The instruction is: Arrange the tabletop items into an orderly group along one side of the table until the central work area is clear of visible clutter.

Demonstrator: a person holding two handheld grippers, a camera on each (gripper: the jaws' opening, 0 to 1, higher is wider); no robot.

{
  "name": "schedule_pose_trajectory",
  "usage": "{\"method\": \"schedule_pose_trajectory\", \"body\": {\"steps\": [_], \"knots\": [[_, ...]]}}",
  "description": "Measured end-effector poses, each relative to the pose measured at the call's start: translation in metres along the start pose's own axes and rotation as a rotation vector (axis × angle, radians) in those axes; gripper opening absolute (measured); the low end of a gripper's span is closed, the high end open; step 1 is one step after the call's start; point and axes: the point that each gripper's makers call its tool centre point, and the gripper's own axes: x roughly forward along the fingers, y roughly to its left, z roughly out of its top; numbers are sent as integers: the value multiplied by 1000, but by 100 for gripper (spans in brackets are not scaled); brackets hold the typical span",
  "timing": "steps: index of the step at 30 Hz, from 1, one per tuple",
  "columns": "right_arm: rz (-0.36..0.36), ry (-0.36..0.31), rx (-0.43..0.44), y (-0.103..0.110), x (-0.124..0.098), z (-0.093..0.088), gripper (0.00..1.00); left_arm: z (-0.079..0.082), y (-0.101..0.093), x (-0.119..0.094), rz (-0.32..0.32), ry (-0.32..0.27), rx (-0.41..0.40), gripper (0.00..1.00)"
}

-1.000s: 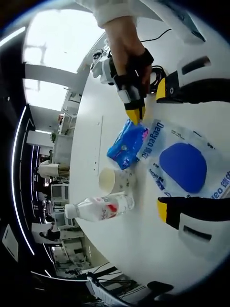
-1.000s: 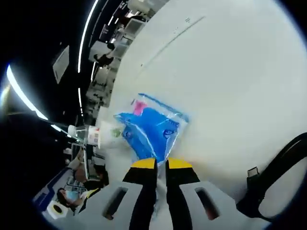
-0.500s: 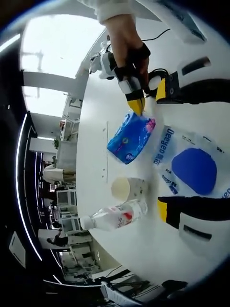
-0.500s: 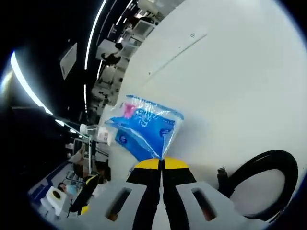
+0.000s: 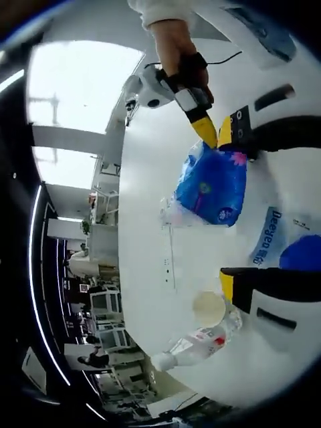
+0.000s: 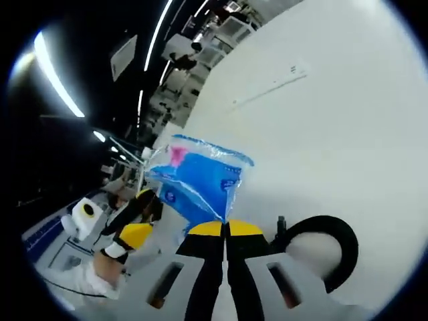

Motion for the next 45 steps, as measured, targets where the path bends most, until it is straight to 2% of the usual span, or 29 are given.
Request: {"method": "schedule_pose_trajectory", "body": {"steps": [4,7,11,13,15,16,19,22,26,29,31,32,34,38,42,44,45], "knots": [[-7,0,-23,1,-13,0,0,0,-10,6,-11,10,11,67],[-13,9,-37,-2,-23,-1,0,1,-19,7,-37,18,33,60],[-23,29,-62,-3,-34,-4,0,-4,-31,9,-84,61,56,34],[-16,27,-55,-4,-37,-4,0,-8,-34,11,-81,78,73,26],[-17,14,-36,-6,-42,-2,0,-10,-38,12,-89,91,95,9],[-21,11,-35,-7,-44,-2,0,-11,-41,12,-99,93,98,4],[-33,-12,-26,-11,-51,3,0,-11,-51,14,-130,100,52,0],[-32,-66,-29,-10,-59,14,0,-10,-55,17,-134,102,16,0],[-58,-141,-93,-14,-70,29,1,-4,-64,21,-164,83,-66,0],[-71,-197,-120,-17,-77,35,12,2,-64,24,-168,55,-143,0],[-68,-220,-112,-17,-79,34,24,9,-63,25,-172,24,-194,0],[-52,-234,-96,-16,-80,30,28,16,-63,25,-179,-4,-244,0],[-38,-241,-78,-16,-79,25,32,21,-63,26,-183,-25,-289,0],[-24,-276,-83,-13,-78,20,30,24,-64,28,-186,-33,-310,0],[-10,-349,-43,-8,-81,31,29,23,-69,31,-203,-32,-337,0],[-30,-354,-71,-7,-80,31,24,20,-71,32,-209,-33,-356,0],[-42,-358,-91,-8,-80,32,18,19,-72,33,-209,-31,-362,0]]}}
